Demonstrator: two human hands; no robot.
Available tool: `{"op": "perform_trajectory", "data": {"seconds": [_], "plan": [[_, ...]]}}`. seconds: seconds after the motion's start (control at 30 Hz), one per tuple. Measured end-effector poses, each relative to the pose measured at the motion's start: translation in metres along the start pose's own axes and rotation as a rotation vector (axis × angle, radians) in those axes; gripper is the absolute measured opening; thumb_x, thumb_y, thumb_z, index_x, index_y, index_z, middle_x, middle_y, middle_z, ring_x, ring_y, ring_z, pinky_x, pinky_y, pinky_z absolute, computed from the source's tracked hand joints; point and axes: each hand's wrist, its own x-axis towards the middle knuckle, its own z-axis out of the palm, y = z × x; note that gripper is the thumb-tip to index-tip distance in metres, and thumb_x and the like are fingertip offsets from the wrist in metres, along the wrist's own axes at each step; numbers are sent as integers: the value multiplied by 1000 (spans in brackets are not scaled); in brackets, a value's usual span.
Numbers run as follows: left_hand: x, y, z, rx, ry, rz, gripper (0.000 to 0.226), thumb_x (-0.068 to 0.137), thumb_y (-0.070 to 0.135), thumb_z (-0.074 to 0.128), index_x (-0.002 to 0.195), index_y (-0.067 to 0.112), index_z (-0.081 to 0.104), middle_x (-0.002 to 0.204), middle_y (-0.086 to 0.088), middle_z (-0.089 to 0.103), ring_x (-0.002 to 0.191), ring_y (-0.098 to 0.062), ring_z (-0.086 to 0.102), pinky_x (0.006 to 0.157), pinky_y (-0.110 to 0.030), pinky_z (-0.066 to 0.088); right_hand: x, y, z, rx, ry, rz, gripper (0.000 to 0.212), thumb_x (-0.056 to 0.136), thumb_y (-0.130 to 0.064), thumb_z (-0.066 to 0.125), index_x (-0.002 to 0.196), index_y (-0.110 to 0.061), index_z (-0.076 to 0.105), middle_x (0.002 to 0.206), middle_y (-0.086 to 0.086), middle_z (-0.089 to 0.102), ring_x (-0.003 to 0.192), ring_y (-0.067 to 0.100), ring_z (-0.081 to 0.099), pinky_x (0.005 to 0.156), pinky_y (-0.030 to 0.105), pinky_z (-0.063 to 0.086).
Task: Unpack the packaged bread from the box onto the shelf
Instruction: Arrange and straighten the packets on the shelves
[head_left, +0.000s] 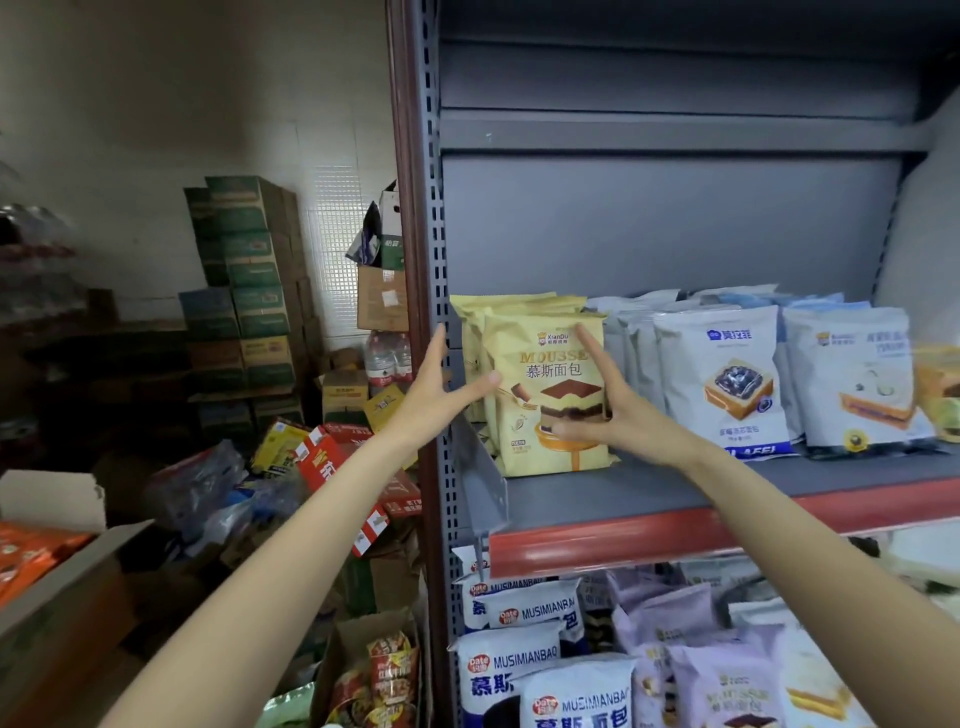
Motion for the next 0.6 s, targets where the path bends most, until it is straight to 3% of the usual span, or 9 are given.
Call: {"op": "perform_trajectory", "data": {"seconds": [0.13, 0.2, 0.27, 0.37, 0.5, 0.6], "plan": [[9, -5, -4, 20, -84, -84, 118, 65, 56, 71, 148, 38, -11, 159, 4, 4, 145, -20, 16, 115, -43, 19, 2, -1, -11, 143, 33, 13, 105, 68, -28, 78, 141, -58, 9, 147, -18, 35, 127, -2, 45, 107, 32, 41], [15, -4, 0, 66, -134, -115, 117, 72, 46, 73, 148, 34, -15, 159, 3, 8, 145, -19, 16, 114, -39, 20, 5, -1, -12, 100, 7, 20, 107, 71, -25, 78, 141, -56, 5, 148, -19, 31, 121, -11, 44, 98, 14, 43], [22, -3, -1, 78, -186, -152, 125, 68, 49, 77, 148, 34, -18, 159, 1, 10, 144, -18, 17, 113, -37, 20, 10, 1, -9, 59, 0, 42, 112, 73, -19, 79, 142, -53, -1, 145, -22, 25, 120, -11, 42, 87, 2, 40], [26, 1, -1, 44, -250, -172, 139, 52, 57, 84, 148, 37, -15, 157, -2, 19, 142, -13, 23, 114, -37, 21, 15, 4, -6, 61, -18, 44, 118, 74, -12, 79, 145, -47, -7, 142, -25, 20, 125, -3, 39, 89, 5, 42], [25, 8, 6, 4, -284, -123, 135, 55, 49, 86, 149, 36, -11, 152, 2, 31, 133, -8, 33, 114, -34, 24, 16, 2, -3, 46, -8, 49, 119, 73, -11, 80, 145, -45, -8, 144, -21, 16, 135, 6, 31, 106, 25, 38], [22, 13, 7, 3, -236, -126, 132, 56, 54, 82, 149, 35, -10, 152, 3, 32, 135, -11, 34, 115, -38, 24, 16, 1, -2, 78, 24, 53, 113, 76, -11, 77, 146, -44, -7, 143, -17, 24, 131, 9, 41, 96, 16, 43]]}}
